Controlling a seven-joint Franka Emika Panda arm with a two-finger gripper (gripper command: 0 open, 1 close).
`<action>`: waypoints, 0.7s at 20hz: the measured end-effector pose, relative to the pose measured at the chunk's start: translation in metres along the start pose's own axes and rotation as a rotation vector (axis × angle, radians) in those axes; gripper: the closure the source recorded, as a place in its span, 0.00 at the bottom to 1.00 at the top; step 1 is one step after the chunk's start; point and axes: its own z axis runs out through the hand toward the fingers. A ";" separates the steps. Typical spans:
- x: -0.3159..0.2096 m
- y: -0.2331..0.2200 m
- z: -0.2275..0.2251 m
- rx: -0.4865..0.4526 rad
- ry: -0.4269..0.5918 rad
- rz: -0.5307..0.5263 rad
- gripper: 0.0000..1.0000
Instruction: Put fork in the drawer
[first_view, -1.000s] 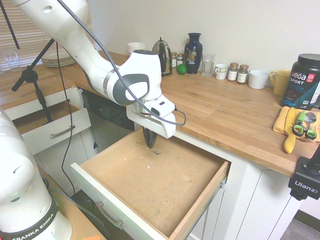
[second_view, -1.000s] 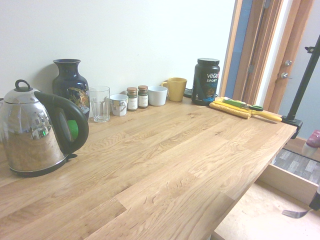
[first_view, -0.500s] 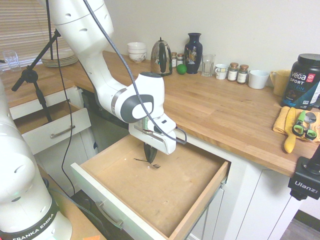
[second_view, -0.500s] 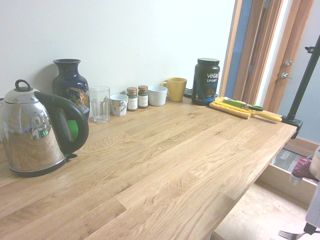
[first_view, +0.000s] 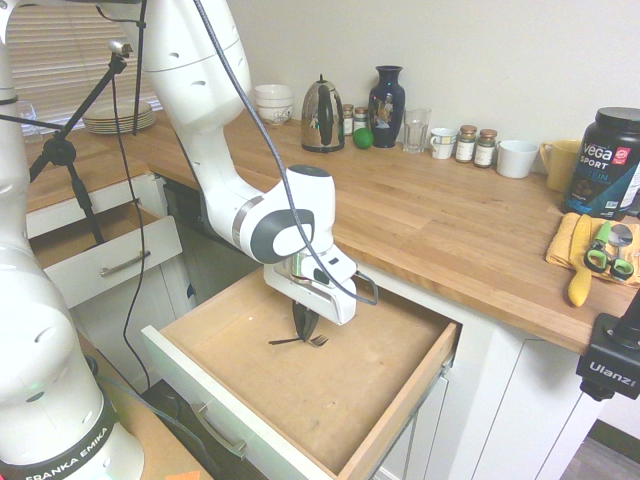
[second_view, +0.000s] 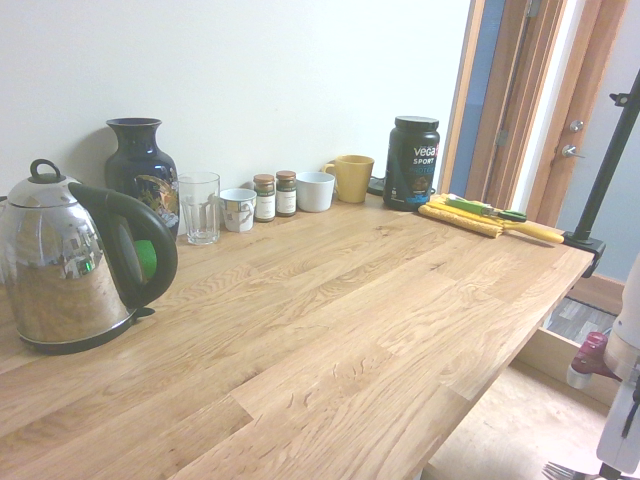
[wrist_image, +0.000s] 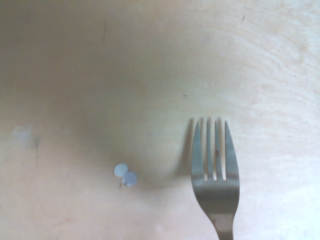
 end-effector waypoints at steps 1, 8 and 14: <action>0.002 -0.001 0.002 -0.001 0.000 -0.002 1.00; 0.014 -0.009 0.008 -0.001 0.002 -0.019 0.00; 0.014 -0.015 0.011 -0.003 -0.001 -0.019 0.00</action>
